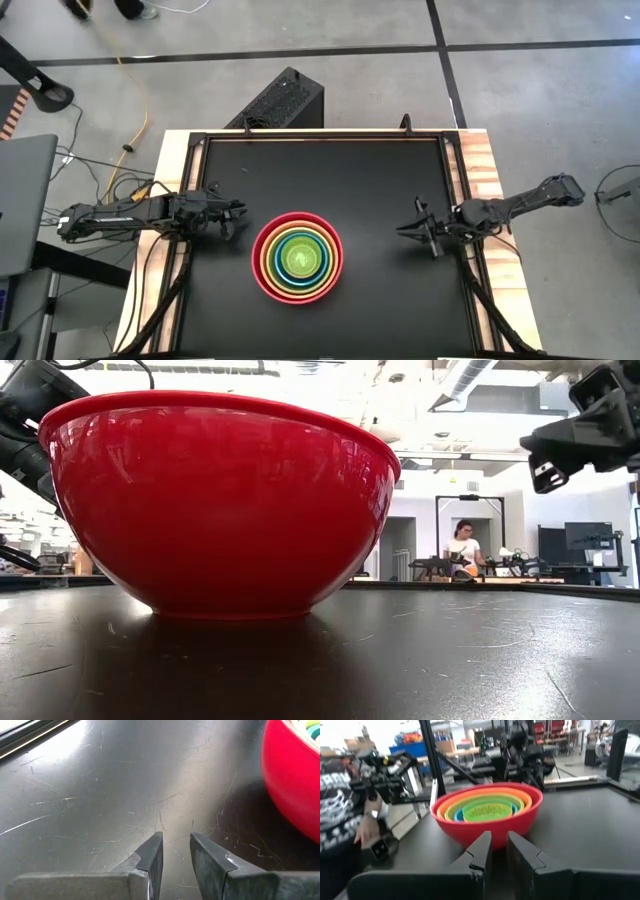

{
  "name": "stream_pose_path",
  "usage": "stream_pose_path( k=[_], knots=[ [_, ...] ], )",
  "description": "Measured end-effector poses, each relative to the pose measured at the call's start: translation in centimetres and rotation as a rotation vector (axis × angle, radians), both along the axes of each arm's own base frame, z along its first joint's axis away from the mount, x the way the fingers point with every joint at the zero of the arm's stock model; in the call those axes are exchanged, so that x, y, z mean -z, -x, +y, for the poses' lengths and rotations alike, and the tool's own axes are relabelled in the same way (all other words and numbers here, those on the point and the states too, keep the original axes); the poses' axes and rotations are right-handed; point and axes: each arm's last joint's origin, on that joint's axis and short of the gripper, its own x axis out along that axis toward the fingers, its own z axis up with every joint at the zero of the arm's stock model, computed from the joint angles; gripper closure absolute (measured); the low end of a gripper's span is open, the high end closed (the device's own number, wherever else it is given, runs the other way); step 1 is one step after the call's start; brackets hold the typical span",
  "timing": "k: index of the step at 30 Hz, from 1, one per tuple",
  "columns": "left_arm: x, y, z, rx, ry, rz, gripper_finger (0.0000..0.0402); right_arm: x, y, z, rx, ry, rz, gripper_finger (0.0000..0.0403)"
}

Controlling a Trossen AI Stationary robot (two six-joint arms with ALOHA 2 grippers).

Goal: Nest bowls inside each other
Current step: Return to Home Position

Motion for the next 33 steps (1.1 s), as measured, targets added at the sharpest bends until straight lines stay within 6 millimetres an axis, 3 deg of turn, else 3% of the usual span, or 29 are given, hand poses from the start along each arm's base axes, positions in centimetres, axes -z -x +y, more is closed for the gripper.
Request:
stream_pose_path(
  k=[14,33],
  knots=[
    [0.0,0.0,0.0,0.000,0.000,0.000,0.0315,2.1,0.2,-0.1,0.000,0.058,0.208,0.0328],
    [0.0,0.0,0.0,0.000,0.000,0.000,0.0315,2.2,0.2,-0.1,-0.001,0.062,0.224,0.0328]
  ],
)
